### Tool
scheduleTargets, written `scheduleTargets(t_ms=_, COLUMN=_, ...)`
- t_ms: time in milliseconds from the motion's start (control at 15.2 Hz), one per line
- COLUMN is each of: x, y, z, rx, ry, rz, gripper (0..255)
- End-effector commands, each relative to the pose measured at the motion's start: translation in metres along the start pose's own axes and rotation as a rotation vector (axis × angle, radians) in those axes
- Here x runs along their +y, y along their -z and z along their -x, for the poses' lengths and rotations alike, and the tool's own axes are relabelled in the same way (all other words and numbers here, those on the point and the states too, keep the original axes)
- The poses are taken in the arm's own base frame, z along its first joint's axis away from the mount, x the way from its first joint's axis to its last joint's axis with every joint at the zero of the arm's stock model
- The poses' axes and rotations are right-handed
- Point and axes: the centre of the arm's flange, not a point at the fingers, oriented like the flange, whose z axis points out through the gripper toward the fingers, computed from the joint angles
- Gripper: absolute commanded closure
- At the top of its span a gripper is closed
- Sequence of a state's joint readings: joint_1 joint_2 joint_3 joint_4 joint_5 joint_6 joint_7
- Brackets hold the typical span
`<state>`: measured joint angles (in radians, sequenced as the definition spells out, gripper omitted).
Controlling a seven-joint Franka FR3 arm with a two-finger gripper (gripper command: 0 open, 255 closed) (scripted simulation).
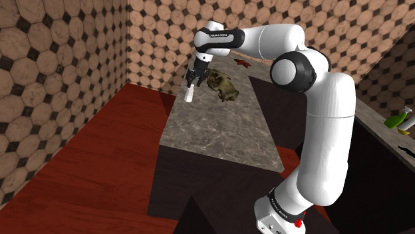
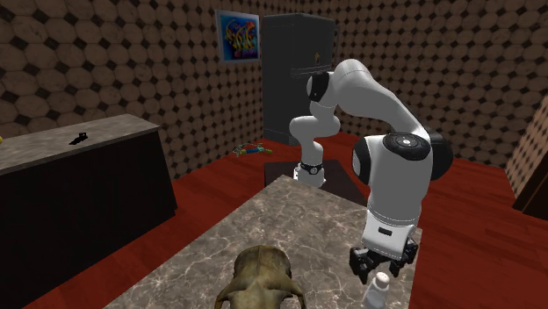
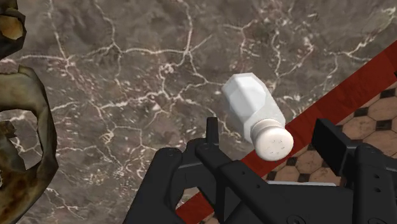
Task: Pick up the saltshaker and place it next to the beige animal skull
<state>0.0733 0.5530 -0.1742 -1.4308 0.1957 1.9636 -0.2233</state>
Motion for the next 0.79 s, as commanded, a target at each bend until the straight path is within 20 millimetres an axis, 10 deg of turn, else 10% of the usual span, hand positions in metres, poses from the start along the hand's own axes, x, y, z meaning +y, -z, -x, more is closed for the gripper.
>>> scheduleTargets(t_ms=0, x=0.000, y=0.000, z=0.000, rx=0.000, ry=0.000, rz=0.000, gripper=0)
scheduleTargets(t_ms=726, x=0.000, y=0.050, z=0.000, rx=0.000, ry=0.000, rz=0.000, gripper=0)
